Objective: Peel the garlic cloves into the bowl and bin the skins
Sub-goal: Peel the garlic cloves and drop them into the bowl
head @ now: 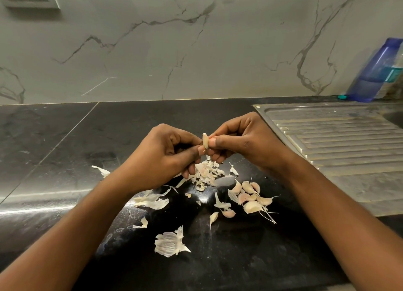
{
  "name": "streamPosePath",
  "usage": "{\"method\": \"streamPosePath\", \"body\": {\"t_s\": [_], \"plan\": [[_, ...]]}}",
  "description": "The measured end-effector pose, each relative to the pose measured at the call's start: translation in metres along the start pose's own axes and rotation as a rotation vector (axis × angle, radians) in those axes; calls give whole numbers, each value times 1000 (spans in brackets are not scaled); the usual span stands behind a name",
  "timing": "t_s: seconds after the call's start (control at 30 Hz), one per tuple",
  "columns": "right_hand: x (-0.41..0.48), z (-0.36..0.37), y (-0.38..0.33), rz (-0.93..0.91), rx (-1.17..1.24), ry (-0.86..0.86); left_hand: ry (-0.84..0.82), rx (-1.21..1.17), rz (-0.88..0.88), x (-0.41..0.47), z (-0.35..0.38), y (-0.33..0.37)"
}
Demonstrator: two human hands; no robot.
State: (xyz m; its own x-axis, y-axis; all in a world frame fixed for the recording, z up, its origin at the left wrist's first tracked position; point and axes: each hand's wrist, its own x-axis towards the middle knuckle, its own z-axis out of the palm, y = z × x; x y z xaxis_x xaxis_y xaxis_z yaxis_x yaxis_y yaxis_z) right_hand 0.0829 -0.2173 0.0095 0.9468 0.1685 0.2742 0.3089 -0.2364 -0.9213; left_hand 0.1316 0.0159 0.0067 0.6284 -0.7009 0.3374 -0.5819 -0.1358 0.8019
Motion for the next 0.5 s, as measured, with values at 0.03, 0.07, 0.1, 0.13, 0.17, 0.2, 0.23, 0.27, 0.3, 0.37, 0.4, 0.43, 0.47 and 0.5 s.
{"method": "streamPosePath", "body": {"t_s": [0.03, 0.07, 0.1, 0.13, 0.17, 0.2, 0.23, 0.27, 0.3, 0.37, 0.4, 0.43, 0.47, 0.5], "plan": [[0, 0, -1, 1, 14, -7, 3, -17, -1, 0, -1, 1], [0, -1, -1, 2, 29, -17, 3, -35, 0, 0, -2, 2], [-1, -1, -2, 3, 43, -25, 1, -53, -3, 0, -3, 4], [-1, -1, -3, 5, 50, -29, -2, -67, -8, 0, -4, 5], [-1, -1, -3, 6, 50, -29, -3, -73, -16, 0, -4, 5], [0, -1, -3, 8, 45, -27, 2, -68, -22, 0, -4, 5], [1, 0, -2, 10, 40, -22, 17, -52, -24, 0, -4, 5], [1, -1, -2, 12, 35, -15, 47, -28, -18, 0, -3, 4], [1, -1, -1, 13, 31, -6, 86, 0, -5, 0, -2, 3], [2, -1, 0, 15, 21, 9, 165, 26, 32, 0, 0, 3], [2, -1, 0, 17, 11, 11, 196, 16, 47, 0, 1, 2], [2, 0, 1, 17, 0, 12, 217, -3, 53, 0, 2, 2], [3, 1, 1, 17, -8, 9, 230, -16, 54, 1, 3, 2], [3, 1, 2, 17, -15, 7, 238, -20, 51, 1, 3, 2]]}}
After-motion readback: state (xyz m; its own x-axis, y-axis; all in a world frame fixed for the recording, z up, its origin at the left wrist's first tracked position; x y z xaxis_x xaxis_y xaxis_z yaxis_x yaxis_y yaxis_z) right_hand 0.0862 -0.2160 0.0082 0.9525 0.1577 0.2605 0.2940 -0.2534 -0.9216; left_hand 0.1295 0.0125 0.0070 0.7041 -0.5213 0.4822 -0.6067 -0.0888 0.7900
